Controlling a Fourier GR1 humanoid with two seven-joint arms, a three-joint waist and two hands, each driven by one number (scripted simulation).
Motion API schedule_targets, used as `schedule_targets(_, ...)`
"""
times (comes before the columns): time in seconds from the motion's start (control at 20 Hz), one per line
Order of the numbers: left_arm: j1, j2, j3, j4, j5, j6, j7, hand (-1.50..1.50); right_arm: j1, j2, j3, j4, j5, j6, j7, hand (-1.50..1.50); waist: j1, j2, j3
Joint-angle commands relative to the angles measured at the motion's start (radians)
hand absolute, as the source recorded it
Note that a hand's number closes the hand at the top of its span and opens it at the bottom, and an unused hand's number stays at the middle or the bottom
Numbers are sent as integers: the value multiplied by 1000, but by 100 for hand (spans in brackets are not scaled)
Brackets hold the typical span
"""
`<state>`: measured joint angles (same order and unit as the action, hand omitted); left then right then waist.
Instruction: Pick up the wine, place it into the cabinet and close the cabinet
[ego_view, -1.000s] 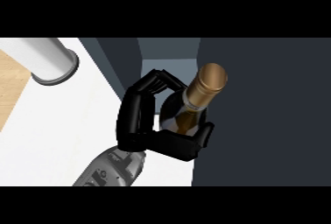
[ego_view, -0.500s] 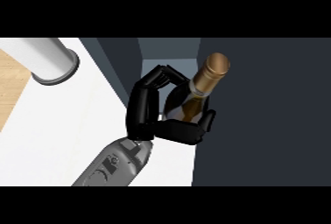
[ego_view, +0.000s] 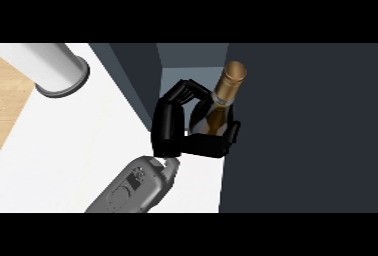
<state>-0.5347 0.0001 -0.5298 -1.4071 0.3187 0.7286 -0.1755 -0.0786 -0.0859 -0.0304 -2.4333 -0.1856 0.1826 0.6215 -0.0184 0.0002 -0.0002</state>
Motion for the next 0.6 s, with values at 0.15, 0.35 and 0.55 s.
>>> schedule_targets(0.15,-32,0,-7,99,-58,13,-7,150,-13,4,15,-101,-36,-28,56,-150,10,-1,0)
schedule_targets(0.35,-22,0,-6,192,-47,7,-114,150,24,34,58,-114,-1,-31,25,-150,4,0,0)
schedule_targets(0.55,25,19,51,189,-47,-53,-163,150,-33,-17,-33,-158,-108,-47,125,-150,9,-2,0)
